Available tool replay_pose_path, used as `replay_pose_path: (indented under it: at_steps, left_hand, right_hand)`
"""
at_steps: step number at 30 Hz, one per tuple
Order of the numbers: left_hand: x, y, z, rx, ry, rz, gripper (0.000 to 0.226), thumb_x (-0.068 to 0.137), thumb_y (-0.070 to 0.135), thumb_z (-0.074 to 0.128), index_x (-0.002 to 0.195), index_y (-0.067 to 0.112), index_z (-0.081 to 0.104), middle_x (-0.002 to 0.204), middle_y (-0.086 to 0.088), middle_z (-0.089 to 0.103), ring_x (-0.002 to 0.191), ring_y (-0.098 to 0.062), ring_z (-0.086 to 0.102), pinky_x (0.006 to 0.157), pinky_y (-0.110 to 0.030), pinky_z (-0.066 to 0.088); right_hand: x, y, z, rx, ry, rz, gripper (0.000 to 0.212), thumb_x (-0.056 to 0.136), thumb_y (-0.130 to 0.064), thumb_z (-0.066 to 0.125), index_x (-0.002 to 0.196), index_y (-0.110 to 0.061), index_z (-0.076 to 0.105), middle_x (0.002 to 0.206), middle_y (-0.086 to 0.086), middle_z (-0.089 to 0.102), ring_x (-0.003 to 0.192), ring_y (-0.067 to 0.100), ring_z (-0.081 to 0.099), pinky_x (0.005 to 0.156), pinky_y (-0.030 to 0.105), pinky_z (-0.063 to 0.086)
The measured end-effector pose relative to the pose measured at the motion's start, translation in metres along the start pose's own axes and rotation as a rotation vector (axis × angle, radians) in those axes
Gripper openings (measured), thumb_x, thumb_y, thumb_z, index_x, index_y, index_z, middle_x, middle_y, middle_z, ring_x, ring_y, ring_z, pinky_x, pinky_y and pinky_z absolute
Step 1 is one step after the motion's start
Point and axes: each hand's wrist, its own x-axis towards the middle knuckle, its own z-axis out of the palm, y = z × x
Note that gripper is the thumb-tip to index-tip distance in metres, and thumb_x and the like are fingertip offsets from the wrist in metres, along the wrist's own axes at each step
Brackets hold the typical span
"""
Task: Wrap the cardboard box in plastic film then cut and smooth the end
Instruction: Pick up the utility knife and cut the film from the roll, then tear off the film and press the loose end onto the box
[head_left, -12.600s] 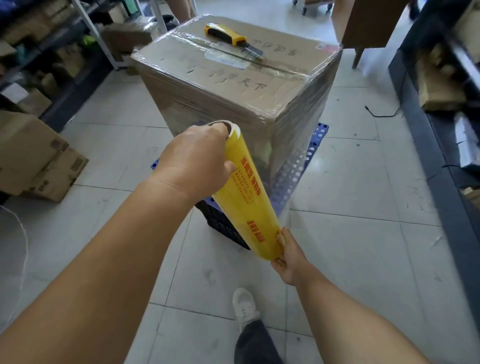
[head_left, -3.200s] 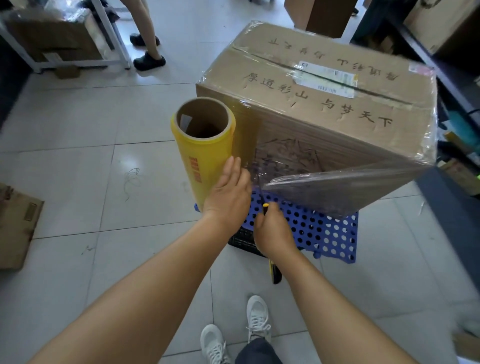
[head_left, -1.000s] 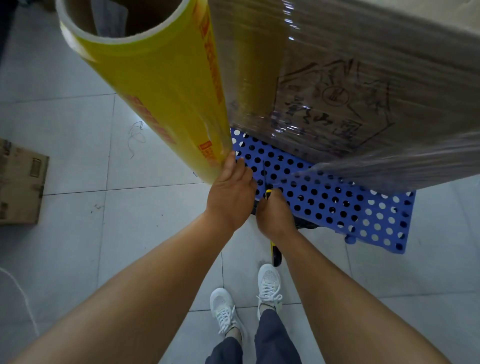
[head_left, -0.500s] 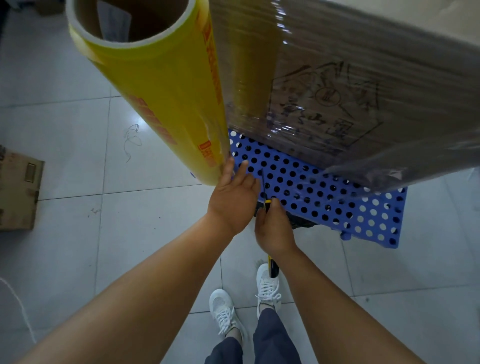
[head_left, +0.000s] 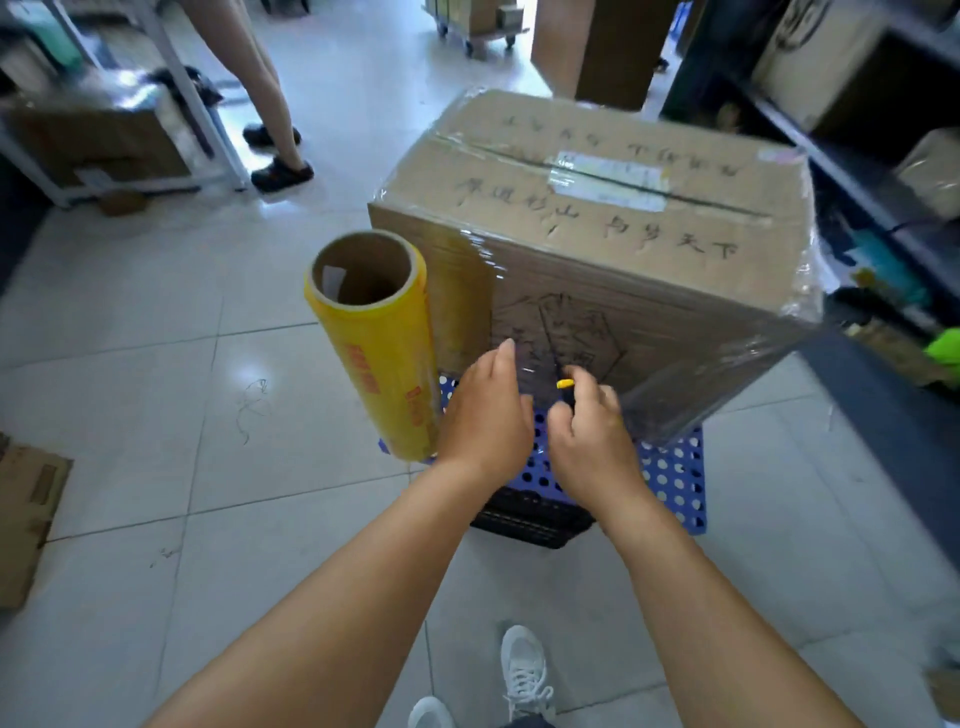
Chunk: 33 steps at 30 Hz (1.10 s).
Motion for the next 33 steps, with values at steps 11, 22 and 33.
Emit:
replay_pose_path:
  at_steps: [11, 22, 33]
  left_hand:
    - [0.001, 0.058, -0.040, 0.012, 0.049, 0.003, 0.068, 0.093, 0.032, 0.050, 0.148, 0.017, 0.014, 0.150, 0.001, 0.027, 0.136, -0.018, 0.026, 0.110, -0.037, 0.028]
    - [0.032, 0.073, -0.039, 0.042, 0.091, -0.115, 0.065, 0.093, 0.032, 0.049, 0.148, 0.016, 0.017, 0.149, 0.000, 0.029, 0.136, -0.018, 0.027, 0.109, -0.036, 0.027]
    - [0.029, 0.070, -0.013, 0.083, 0.077, -0.183, 0.064, 0.093, 0.031, 0.050, 0.147, 0.016, 0.019, 0.148, -0.001, 0.032, 0.135, -0.019, 0.028, 0.110, -0.037, 0.027]
  right_hand:
    - [0.053, -0.055, -0.118, -0.408, 0.192, -0.318, 0.045, 0.093, -0.024, 0.055, 0.137, -0.023, 0.046, 0.131, 0.004, 0.056, 0.116, 0.028, 0.051, 0.092, 0.036, 0.039]
    - [0.160, -0.043, -0.130, -0.526, 0.000, -0.316, 0.042, 0.090, -0.021, 0.054, 0.130, -0.029, 0.053, 0.121, 0.014, 0.057, 0.107, 0.033, 0.054, 0.091, 0.041, 0.047]
    - [0.163, -0.028, -0.125, -0.653, -0.018, -0.460, 0.058, 0.097, -0.041, 0.042, 0.149, -0.021, 0.026, 0.154, 0.002, 0.033, 0.138, 0.025, 0.032, 0.110, 0.040, 0.024]
